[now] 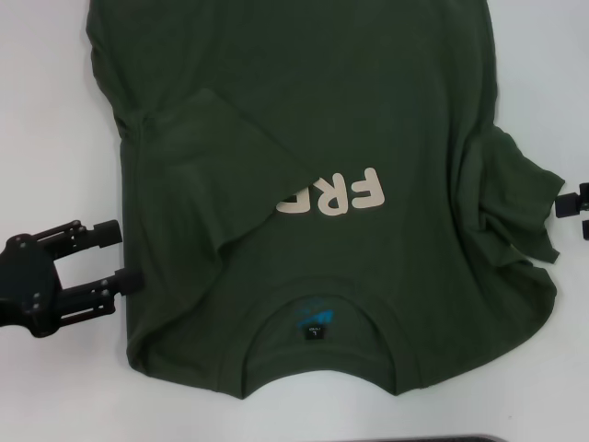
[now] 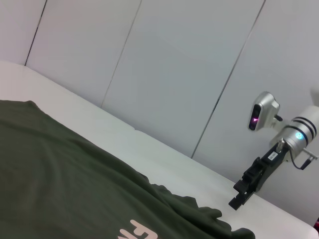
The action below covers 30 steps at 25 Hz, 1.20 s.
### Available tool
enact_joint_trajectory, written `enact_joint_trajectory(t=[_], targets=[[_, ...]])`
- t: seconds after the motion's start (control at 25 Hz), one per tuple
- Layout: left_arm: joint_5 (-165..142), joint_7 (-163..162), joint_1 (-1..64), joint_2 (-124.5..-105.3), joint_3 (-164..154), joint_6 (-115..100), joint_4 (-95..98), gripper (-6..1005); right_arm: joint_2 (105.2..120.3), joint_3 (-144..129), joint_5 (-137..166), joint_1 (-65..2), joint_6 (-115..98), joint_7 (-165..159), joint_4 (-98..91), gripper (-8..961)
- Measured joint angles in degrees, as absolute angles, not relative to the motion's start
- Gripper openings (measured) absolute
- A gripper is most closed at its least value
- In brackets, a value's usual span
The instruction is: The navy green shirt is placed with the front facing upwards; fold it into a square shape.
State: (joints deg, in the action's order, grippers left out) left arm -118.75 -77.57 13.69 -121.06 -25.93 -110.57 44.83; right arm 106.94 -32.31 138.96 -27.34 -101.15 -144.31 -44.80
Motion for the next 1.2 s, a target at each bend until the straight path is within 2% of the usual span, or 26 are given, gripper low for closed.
enact_joint_trajectory(t=[0.44, 1.2], targets=[[-118.34, -76.41, 14.31, -121.06, -25.83, -109.55, 44.96, 766, 106.74, -26.62, 139.00, -25.72, -98.02, -147.37, -39.37, 849], [-118.29, -72.86, 14.06, -121.55, -25.84, -107.76, 44.85, 766, 107.70, -23.91, 138.75, -26.11, -94.70, -151.82, -35.99, 849]])
